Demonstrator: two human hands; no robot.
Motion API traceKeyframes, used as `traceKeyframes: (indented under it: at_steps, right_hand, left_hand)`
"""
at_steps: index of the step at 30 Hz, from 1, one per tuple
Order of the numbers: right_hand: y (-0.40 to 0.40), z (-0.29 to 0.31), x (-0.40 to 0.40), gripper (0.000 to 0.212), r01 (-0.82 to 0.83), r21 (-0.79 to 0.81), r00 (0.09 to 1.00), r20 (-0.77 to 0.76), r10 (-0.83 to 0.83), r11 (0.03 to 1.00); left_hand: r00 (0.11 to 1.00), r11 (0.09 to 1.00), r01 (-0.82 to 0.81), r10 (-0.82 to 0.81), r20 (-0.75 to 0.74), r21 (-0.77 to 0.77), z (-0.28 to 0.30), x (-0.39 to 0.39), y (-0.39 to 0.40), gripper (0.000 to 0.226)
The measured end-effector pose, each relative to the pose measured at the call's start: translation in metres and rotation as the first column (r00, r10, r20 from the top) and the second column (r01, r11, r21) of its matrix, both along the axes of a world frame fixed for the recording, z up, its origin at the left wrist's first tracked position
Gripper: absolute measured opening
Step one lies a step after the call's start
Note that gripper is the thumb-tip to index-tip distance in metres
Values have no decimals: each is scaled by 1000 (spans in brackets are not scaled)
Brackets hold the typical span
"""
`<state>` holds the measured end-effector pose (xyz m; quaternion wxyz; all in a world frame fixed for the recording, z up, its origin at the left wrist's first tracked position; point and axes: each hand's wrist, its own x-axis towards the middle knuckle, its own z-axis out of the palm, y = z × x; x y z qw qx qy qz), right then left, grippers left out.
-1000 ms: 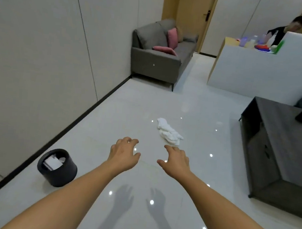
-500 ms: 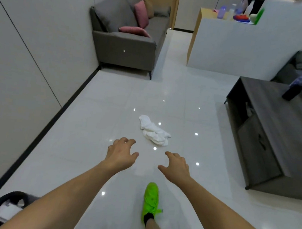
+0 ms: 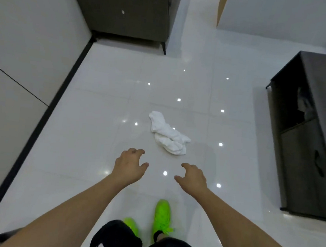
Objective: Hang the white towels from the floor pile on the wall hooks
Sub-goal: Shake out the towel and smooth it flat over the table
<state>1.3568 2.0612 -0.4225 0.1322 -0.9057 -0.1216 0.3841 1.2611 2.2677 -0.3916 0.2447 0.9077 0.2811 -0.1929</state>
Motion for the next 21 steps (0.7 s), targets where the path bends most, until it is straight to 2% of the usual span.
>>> traceKeyframes:
  at_steps: [3,6,15,18,21]
  right_hand:
    - [24,-32,38,61,30,-8,999,-29,-30,1000]
    - [52,-93,75,60,94,-8,993,-67,-94,996]
    - [124,-417,175,60,270,-23,950,-160,-270,963]
    - [137,-506,203,62,284,0,952,-117,-282,959]
    - [155,-570,227,67,309,60,951,-41,-307,949]
  left_hand:
    - [1000,999,11,-12,-25,-51,-37,43,18,53]
    - [999,996,39,-42,-35,-83,-102,89,41,52]
    - [965,967,245,-251,-76,-74,-409,228,120,53]
    - [952,956,291,-293,-92,-30,-492,253,146,54]
    - [944,949,316,-315,-94,-6,-553,271,161,55]
